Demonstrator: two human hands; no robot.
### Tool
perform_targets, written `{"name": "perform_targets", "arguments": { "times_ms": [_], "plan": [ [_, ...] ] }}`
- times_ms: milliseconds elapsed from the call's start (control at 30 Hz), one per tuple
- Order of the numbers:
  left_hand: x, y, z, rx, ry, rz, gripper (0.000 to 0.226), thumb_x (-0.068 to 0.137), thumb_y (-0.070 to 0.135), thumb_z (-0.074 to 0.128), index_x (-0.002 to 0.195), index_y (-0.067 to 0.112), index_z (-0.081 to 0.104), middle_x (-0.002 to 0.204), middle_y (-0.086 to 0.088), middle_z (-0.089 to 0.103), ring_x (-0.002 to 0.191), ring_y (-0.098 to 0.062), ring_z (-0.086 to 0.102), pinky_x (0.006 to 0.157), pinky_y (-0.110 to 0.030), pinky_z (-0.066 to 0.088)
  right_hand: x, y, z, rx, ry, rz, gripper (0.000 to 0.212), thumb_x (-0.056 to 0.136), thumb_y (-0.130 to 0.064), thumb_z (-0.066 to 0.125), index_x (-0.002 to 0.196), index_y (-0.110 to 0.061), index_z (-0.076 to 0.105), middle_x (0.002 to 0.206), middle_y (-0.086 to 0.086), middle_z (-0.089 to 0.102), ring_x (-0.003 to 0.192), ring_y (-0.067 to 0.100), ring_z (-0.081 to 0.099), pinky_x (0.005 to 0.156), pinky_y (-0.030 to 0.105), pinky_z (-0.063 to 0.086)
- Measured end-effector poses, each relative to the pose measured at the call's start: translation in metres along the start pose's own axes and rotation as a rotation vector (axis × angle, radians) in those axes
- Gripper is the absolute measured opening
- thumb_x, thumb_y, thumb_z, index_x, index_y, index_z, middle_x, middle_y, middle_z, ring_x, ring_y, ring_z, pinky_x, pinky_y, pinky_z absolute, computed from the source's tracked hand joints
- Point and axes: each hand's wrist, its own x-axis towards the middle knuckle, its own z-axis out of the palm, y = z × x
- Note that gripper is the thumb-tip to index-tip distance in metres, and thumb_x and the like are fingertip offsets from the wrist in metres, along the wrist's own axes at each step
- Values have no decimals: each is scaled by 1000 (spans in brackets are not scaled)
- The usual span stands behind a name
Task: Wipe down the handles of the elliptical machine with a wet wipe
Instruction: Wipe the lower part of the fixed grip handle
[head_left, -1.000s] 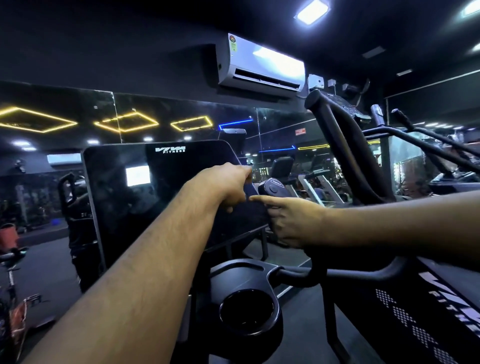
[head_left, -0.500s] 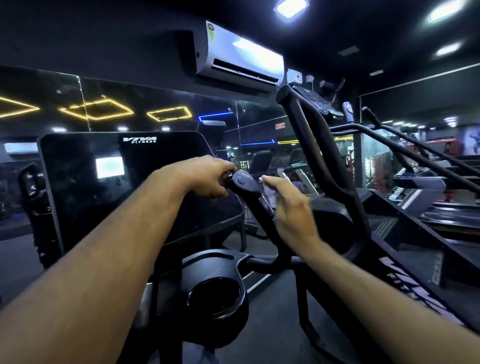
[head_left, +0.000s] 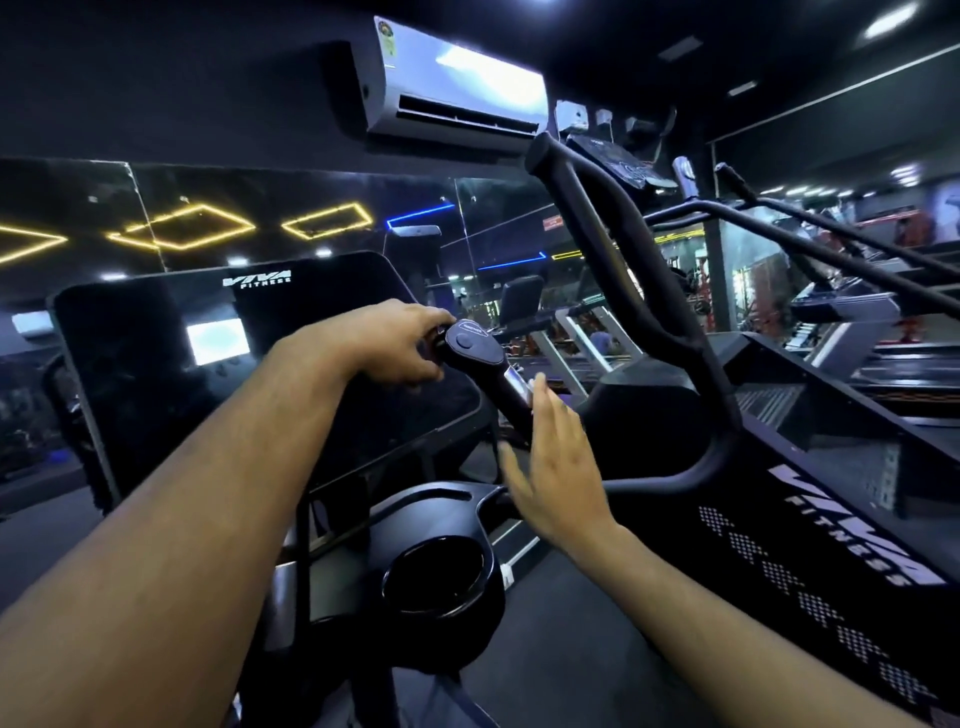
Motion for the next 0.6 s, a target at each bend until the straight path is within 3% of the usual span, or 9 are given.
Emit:
{"name": "perform_targets", "arguments": {
  "times_ms": [67,133,233,333,400,467,533,600],
  "plan": [
    [1,1,-1,-1,5,-5,67,97,20,71,156,25,42,92,12,57,80,-12,59,78,-26,47,29,-19,-11,141,-91,205,63,99,-38,51,152,-8,36,144,10,50,131,29,43,112,40,34],
    [1,0,-1,-11,0,-8,67,97,19,71,156,26,42,83,19,55,73,-6,62,71,-23,48,63,-37,-27,341,-192,368,37,99,-42,42,123,-19,58,124,8,61,118,31,52,101,46,40],
    [1,-1,-1,-7,-5,-23,71,96,16,70,159,28,38,89,16,55,75,-3,60,65,-18,45,97,-60,-45,569,-250,382,35,102,-37,23,82,-27,50,116,9,63,106,30,54,92,48,40],
    [2,-1,0,2,-5,-24,74,95,14,69,160,29,36,104,7,56,87,-12,62,74,-23,46,107,-61,-41,570,-217,325,37,103,-37,22,77,-27,45,107,5,61,97,26,52,79,43,37],
    [1,0,0,6,-10,-26,75,95,15,70,160,30,36,98,10,56,93,-14,60,78,-25,45,105,-49,-32,514,-207,315,49,100,-49,21,84,-22,58,102,3,67,96,26,58,79,41,39],
    [1,0,0,13,-19,-27,75,95,16,71,160,30,36,86,16,54,93,-15,62,82,-28,48,104,-31,-28,537,-296,363,79,95,-68,17,81,-11,70,86,9,75,83,26,67,80,40,48],
    [2,-1,-1,7,-28,-32,75,95,16,71,160,29,36,83,18,56,89,-17,69,84,-31,55,103,-16,-30,680,-465,392,94,91,-78,15,71,-3,67,71,15,72,60,27,63,66,36,49],
    [3,-2,0,-20,-35,-49,76,96,15,71,160,31,34,83,15,63,79,-17,73,78,-31,58,101,-5,-34,828,-587,378,100,95,-79,16,75,8,62,69,25,62,52,28,52,53,31,44]
  ]
}}
